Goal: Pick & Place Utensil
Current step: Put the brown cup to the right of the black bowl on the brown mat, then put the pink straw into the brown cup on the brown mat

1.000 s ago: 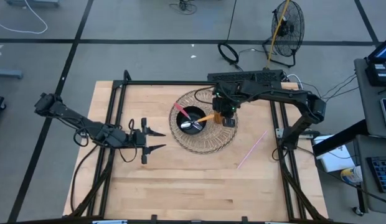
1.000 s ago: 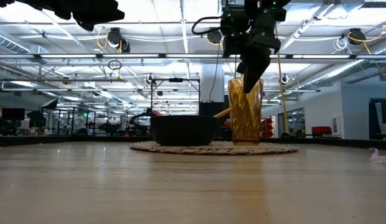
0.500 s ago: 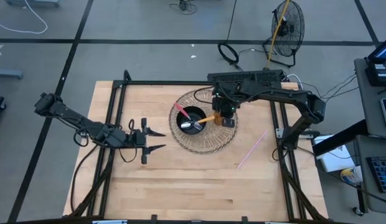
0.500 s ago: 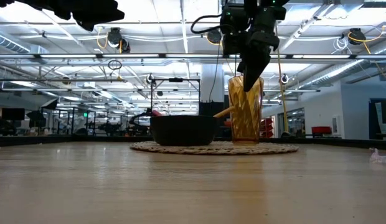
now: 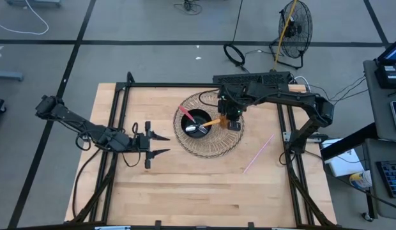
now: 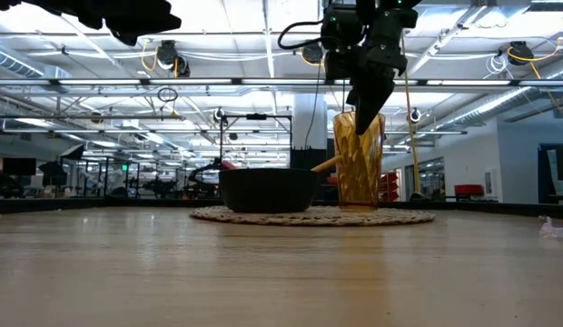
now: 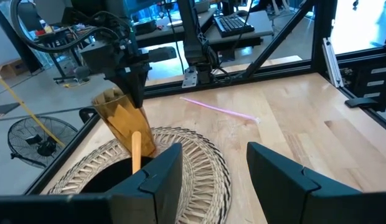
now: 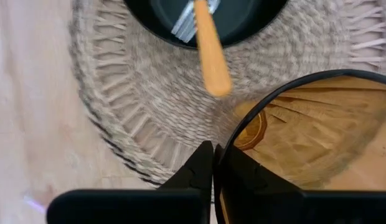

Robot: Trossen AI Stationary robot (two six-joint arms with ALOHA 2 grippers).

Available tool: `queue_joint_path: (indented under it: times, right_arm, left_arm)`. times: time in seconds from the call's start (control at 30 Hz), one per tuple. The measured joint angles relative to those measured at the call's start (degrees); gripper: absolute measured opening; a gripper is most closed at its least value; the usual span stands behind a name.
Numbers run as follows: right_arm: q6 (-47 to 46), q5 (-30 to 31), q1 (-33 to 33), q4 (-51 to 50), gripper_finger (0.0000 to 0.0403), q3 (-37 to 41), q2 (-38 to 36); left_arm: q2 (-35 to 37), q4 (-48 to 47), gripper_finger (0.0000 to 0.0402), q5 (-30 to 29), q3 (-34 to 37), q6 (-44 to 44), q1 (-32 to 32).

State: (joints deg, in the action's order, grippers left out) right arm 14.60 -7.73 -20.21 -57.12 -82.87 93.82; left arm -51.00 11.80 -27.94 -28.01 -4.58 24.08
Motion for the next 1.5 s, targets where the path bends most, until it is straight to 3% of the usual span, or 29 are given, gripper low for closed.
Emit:
queue_joint_path:
  times: [0.73,1.23,1.5]
  right_arm:
    - [-1.7,1.6,0.8,-0.6,0.0033,0.0,0.0]
    - [-1.9,1.6,0.8,-0.6,0.0104,0.0,0.0]
    - [-1.9,1.6,0.8,-0.7,0.0122,0.0,-0.3]
  left_arm:
    - [0.0,-0.1,0.0186,0.0,0.0,0.4,0.0]
    - [0.0,-0.3,0.0186,0.0,0.0,0.5,0.0]
    - [0.0,-0.5,0.0186,0.0,0.0,0.6,0.0]
